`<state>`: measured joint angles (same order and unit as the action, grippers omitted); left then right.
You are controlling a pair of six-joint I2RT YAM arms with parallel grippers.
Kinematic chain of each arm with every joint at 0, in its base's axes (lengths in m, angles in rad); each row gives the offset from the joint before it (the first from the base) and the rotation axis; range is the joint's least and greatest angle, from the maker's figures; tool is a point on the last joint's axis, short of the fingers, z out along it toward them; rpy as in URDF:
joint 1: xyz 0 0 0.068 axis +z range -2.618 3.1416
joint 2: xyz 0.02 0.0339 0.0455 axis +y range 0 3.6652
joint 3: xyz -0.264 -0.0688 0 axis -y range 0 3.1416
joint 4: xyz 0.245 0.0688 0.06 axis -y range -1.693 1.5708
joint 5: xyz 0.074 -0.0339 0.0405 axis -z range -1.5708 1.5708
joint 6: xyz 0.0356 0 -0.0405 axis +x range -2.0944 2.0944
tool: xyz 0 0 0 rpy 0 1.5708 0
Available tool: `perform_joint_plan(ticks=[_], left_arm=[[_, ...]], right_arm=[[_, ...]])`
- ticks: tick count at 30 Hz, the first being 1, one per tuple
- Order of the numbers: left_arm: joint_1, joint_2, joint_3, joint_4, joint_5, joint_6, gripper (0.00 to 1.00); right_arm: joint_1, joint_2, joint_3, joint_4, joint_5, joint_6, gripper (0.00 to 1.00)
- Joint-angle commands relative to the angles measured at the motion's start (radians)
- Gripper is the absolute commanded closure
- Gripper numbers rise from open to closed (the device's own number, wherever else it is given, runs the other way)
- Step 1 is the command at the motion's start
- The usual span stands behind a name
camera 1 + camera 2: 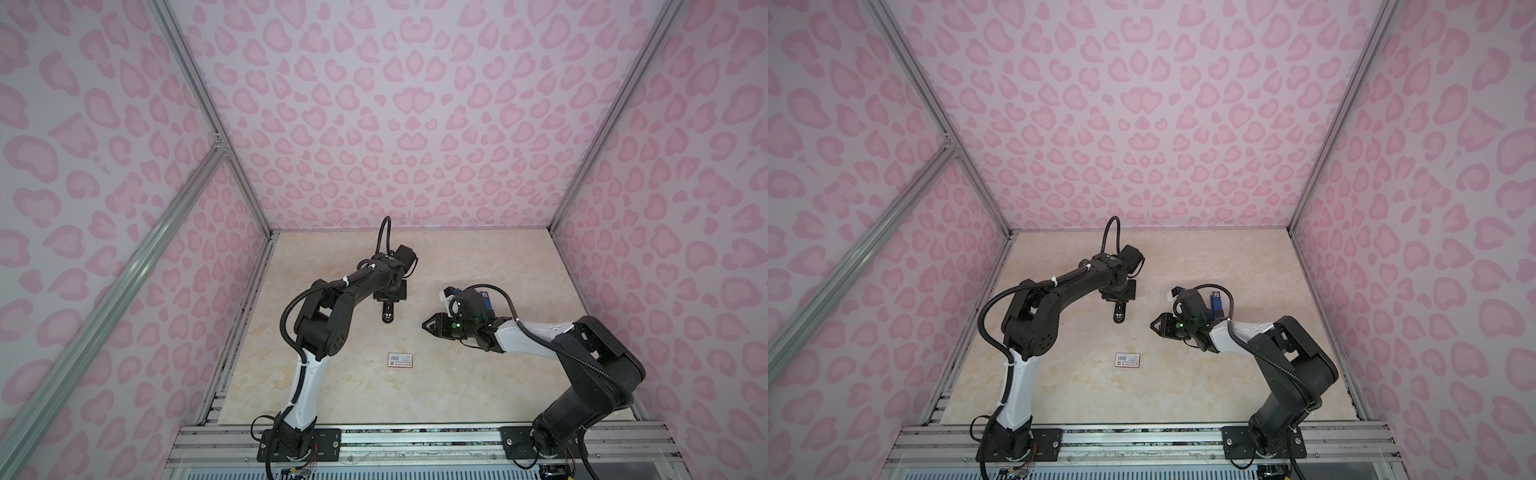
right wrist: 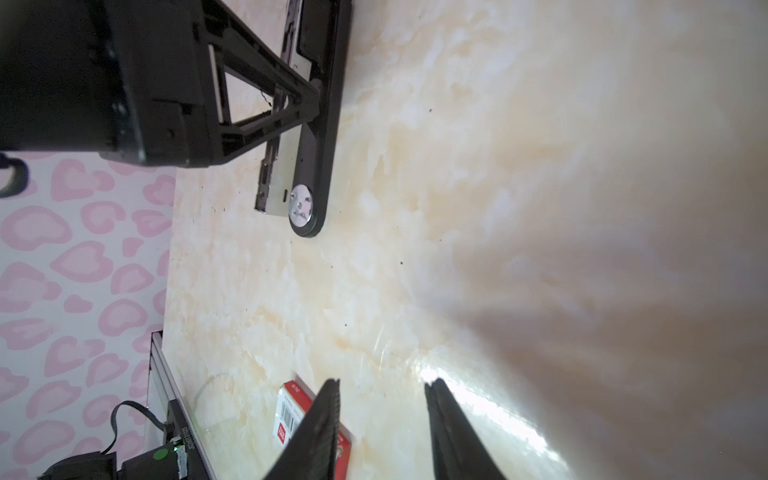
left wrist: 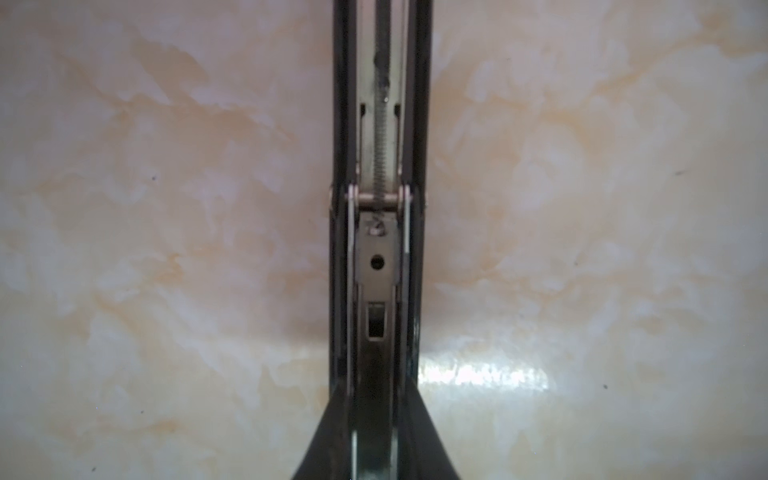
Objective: Load the staples into the stapler
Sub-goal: 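Lower the opened black stapler with the left gripper while the right gripper withdraws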
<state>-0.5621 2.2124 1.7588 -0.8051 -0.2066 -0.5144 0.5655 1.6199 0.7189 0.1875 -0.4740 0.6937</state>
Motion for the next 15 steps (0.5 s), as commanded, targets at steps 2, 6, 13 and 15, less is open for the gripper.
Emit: perform_joint_plan(ticks=[2, 6, 13, 15], left_arm=[[0.014, -0.001, 0.014, 0.000, -0.047, 0.040, 0.86], [0.014, -0.053, -0.010, 0.011, -0.017, 0.047, 0.61], [0.014, -0.198, -0.116, 0.045, 0.053, 0.030, 0.48], [0.014, -0.247, -0.166, 0.066, 0.080, 0.021, 0.48]], right_arm=[[-0.002, -0.024, 0.020, -0.143, 0.068, -0.067, 0.61], [-0.002, -0.058, 0.053, -0.239, 0.134, -0.103, 0.57], [-0.016, -0.149, 0.142, -0.470, 0.306, -0.185, 0.48], [-0.029, -0.176, 0.164, -0.541, 0.366, -0.197, 0.45]])
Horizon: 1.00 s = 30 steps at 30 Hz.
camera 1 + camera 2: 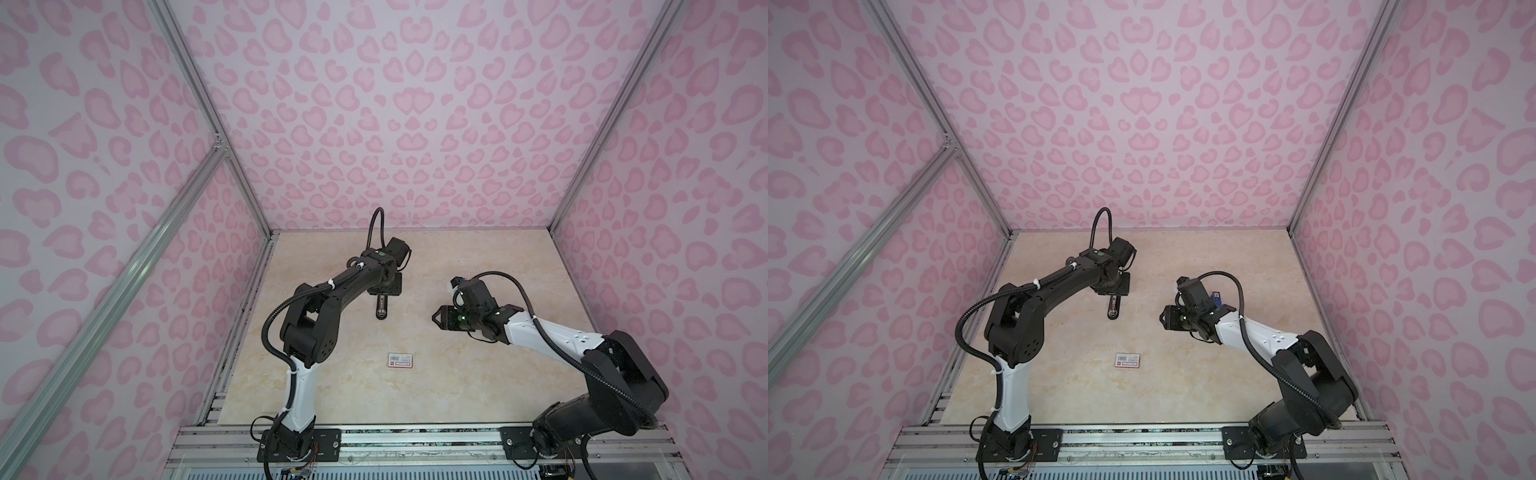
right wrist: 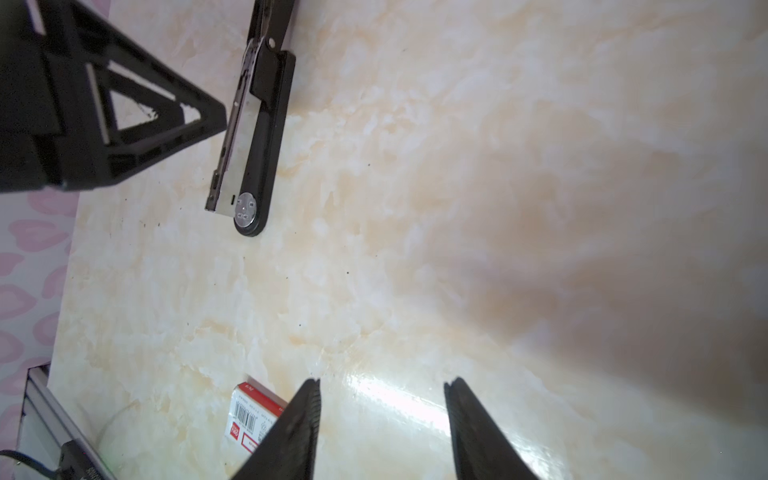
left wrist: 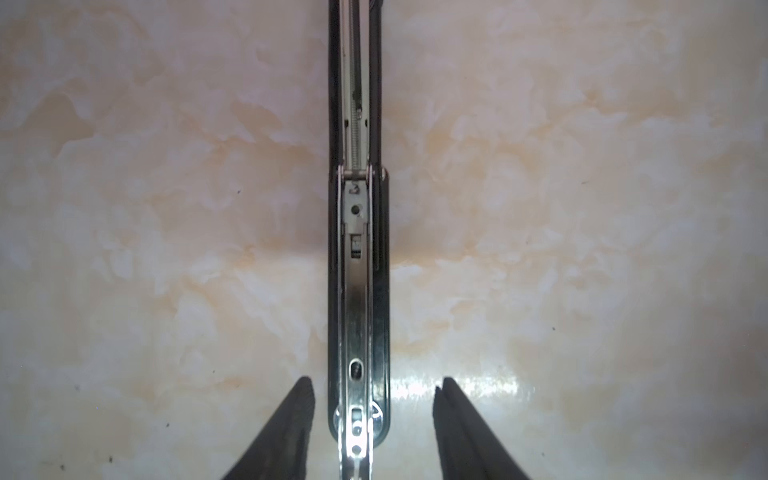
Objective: Load the staples into the stapler
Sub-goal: 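Lower the opened black stapler with the left gripper while the right gripper withdraws, then reach the right gripper to the blue stapler and grasp it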
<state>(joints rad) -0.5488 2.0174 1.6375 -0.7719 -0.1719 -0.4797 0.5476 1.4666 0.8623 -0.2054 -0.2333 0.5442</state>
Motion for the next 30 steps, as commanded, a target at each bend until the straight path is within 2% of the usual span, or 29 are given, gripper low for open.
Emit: perform_joint_plan(ticks=[1, 5, 8, 10, 17, 21, 26, 30], left_arm=[[0.001, -0.074, -0.074, 0.049, 0.065, -0.022, 0.48], [-0.003, -0.218, -0.253, 0.199, 0.121, -0.039, 0.46], [-0.003, -0.304, -0.372, 0.288, 0.162, -0.066, 0.44], [-0.007, -0.341, -0.429, 0.331, 0.196, -0.085, 0.44], [-0.026, -0.372, -0.502, 0.359, 0.213, -0.114, 0.44], [-0.035, -0.376, -0.519, 0.367, 0.221, -0.133, 0.44], [-0.039, -0.381, -0.536, 0.375, 0.228, -0.147, 0.44], [-0.039, -0.378, -0.541, 0.376, 0.229, -0.149, 0.44]], right_arm=[[-0.022, -0.033, 0.033, -0.183, 0.154, -0.052, 0.44], [-0.090, -0.075, 0.062, -0.292, 0.224, -0.041, 0.41], [-0.142, -0.115, 0.064, -0.346, 0.305, -0.035, 0.32], [-0.176, -0.130, 0.063, -0.366, 0.349, -0.049, 0.31], [-0.259, -0.096, 0.053, -0.348, 0.323, -0.092, 0.32], [-0.280, -0.025, 0.058, -0.327, 0.288, -0.086, 0.34], [-0.281, 0.042, 0.050, -0.294, 0.260, -0.081, 0.42], [-0.280, 0.073, 0.040, -0.273, 0.239, -0.083, 0.53]])
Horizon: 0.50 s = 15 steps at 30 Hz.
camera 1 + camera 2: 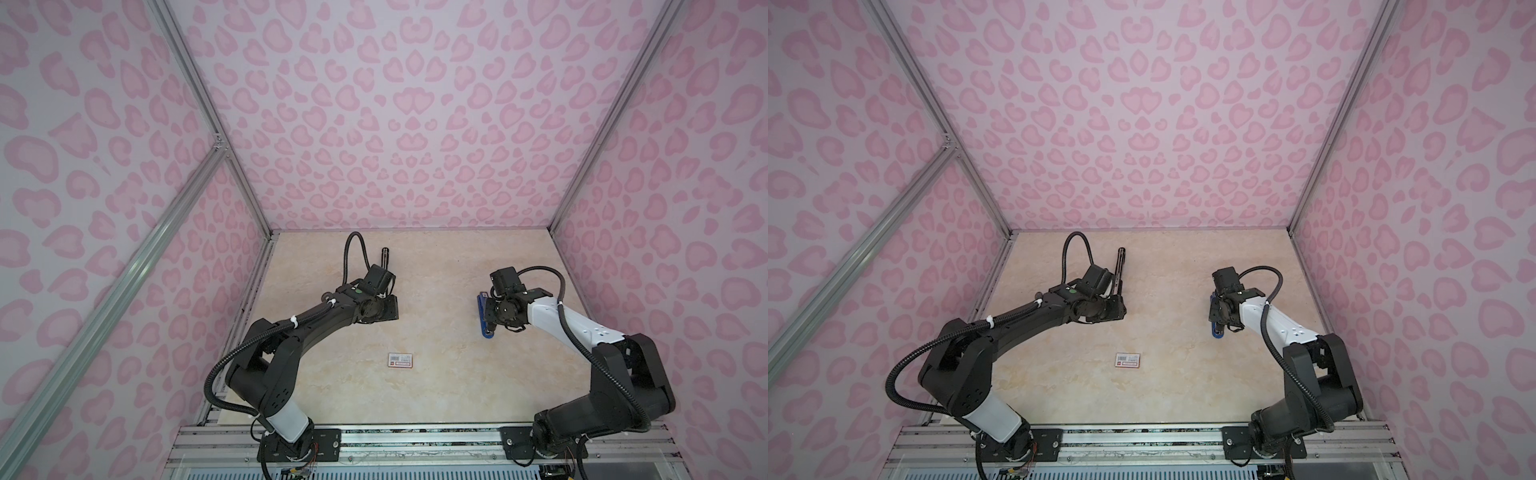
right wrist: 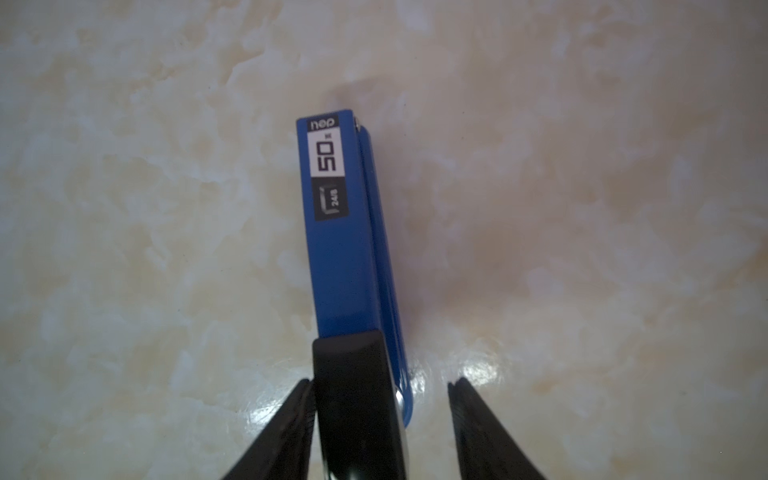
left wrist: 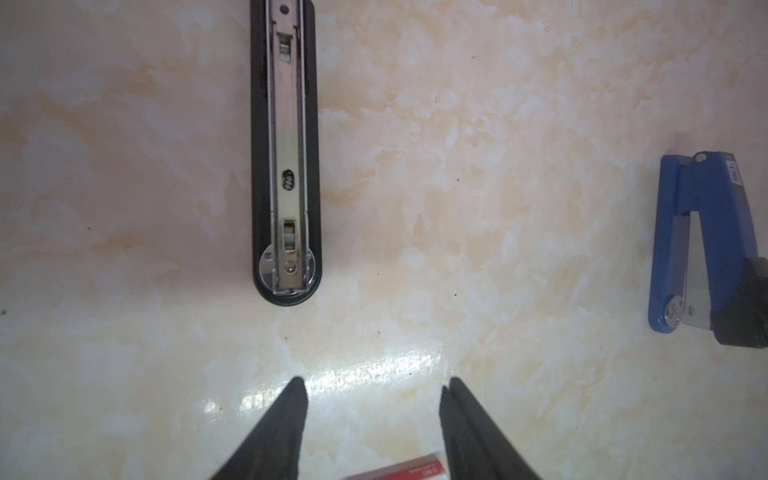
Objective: Load the staples into the stapler
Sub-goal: 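Reach the right gripper to the blue stapler and grasp it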
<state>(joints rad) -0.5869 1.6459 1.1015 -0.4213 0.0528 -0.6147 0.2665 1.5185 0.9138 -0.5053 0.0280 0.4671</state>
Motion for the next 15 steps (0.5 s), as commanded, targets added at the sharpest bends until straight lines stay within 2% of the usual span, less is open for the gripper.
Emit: perform_joint_plan(ticks=[1, 4, 9, 15], left_arm=[[-0.001, -0.002, -0.005, 0.023, 0.006, -0.016, 0.44], [-0.001, 0.012, 0.000, 0.026, 0.010, -0.020, 0.45], [-0.002, 0.022, 0.008, 0.025, 0.009, -0.024, 0.45], [-0.001, 0.021, 0.021, 0.012, -0.005, -0.028, 0.44]], right_arm=[[0.003, 0.029, -0.010, 0.027, -0.026, -0.008, 0.56], [0.019, 0.044, 0.003, 0.019, -0.017, -0.020, 0.69], [0.072, 0.055, 0.040, 0.005, 0.008, -0.045, 0.81], [0.169, 0.116, 0.144, -0.016, 0.018, -0.047, 0.86]])
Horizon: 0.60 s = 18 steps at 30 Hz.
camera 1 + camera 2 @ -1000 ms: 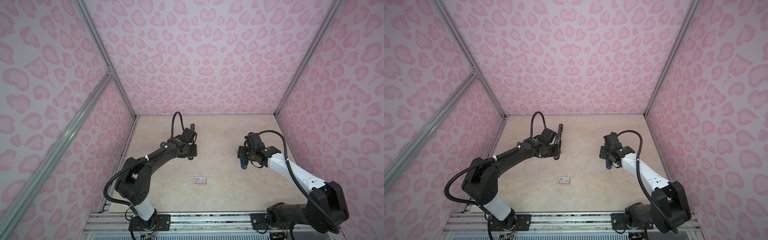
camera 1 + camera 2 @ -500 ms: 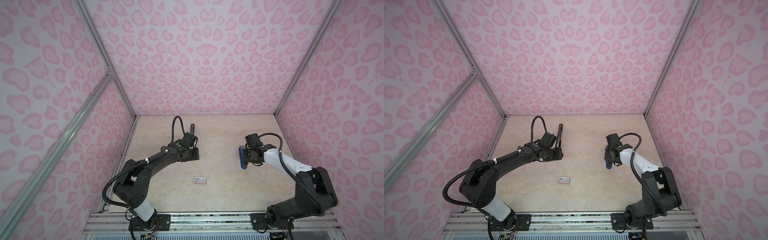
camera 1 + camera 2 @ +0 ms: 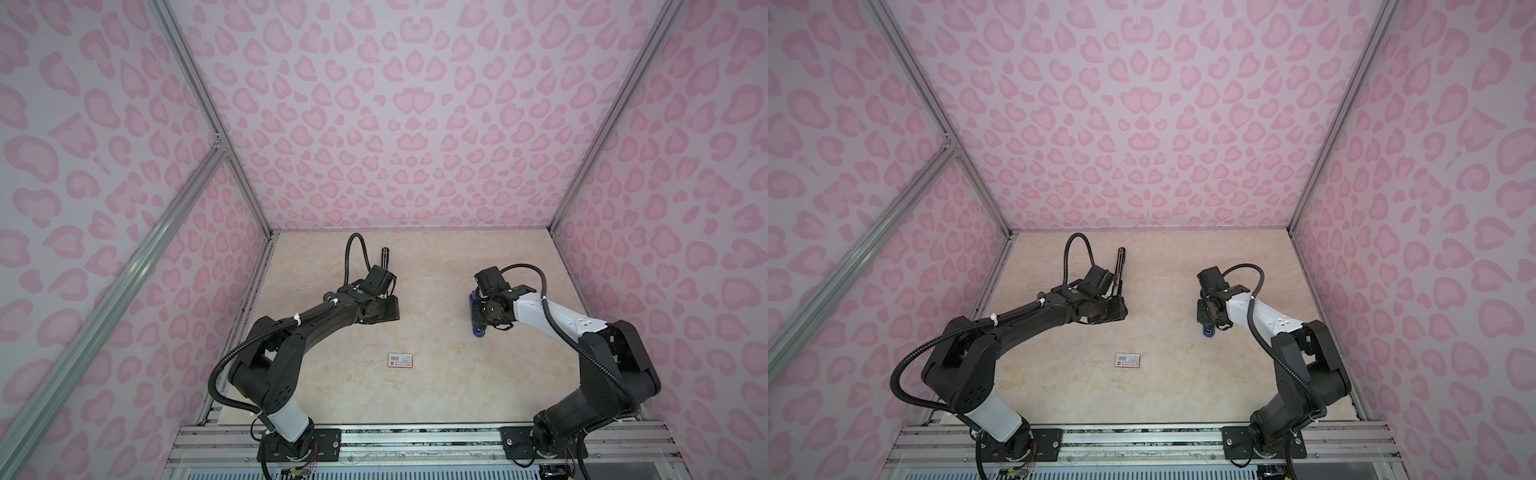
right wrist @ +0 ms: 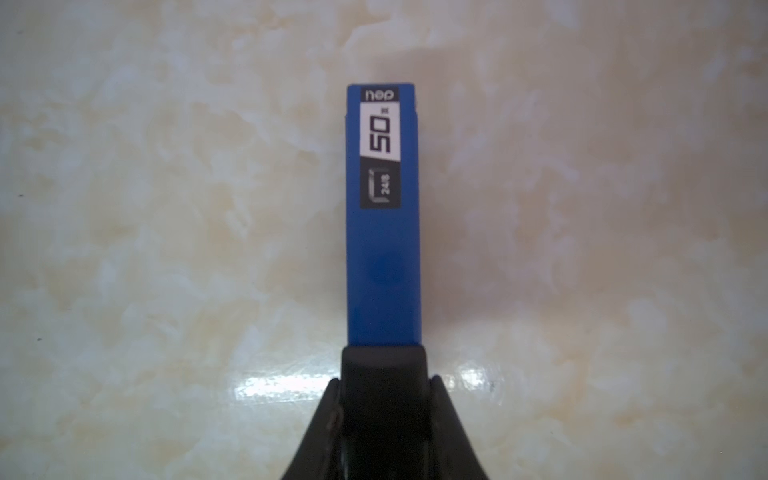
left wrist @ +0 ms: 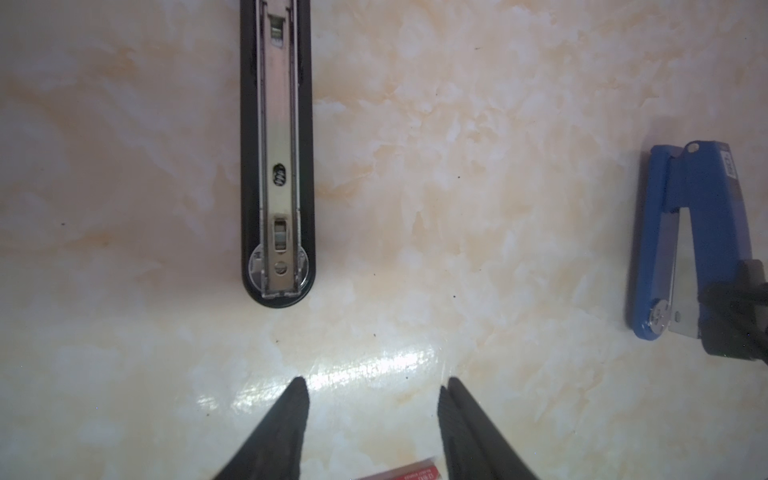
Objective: Load the staples into the stapler
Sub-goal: 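Reach the right gripper to the blue stapler and grasp it, then lift the blue stapler toward the left gripper while the left gripper grasps it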
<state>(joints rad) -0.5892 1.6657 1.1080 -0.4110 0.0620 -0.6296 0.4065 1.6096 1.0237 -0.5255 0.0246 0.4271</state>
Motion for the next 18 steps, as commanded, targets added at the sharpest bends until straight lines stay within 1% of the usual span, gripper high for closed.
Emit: perform_joint_plan(ticks=[1, 7, 13, 16, 18], left_arm=[[0.001, -0.002, 0.013, 0.000, -0.016, -0.013, 0.45], [0.002, -0.014, 0.024, -0.031, -0.029, -0.005, 0.44], [0.005, -0.025, 0.030, -0.052, -0.038, -0.013, 0.44], [0.005, -0.024, 0.035, -0.058, -0.042, -0.015, 0.44], [0.006, -0.017, 0.044, -0.063, -0.036, -0.015, 0.44]], right_arm=[[0.046, 0.038, 0.053, 0.004, 0.021, -0.007, 0.87], [0.149, 0.150, 0.186, 0.004, 0.008, 0.005, 0.88], [0.210, 0.257, 0.295, -0.007, -0.009, 0.024, 0.88], [0.228, 0.281, 0.308, 0.008, -0.034, 0.038, 0.83], [0.238, 0.288, 0.312, 0.015, -0.049, 0.043, 0.76]])
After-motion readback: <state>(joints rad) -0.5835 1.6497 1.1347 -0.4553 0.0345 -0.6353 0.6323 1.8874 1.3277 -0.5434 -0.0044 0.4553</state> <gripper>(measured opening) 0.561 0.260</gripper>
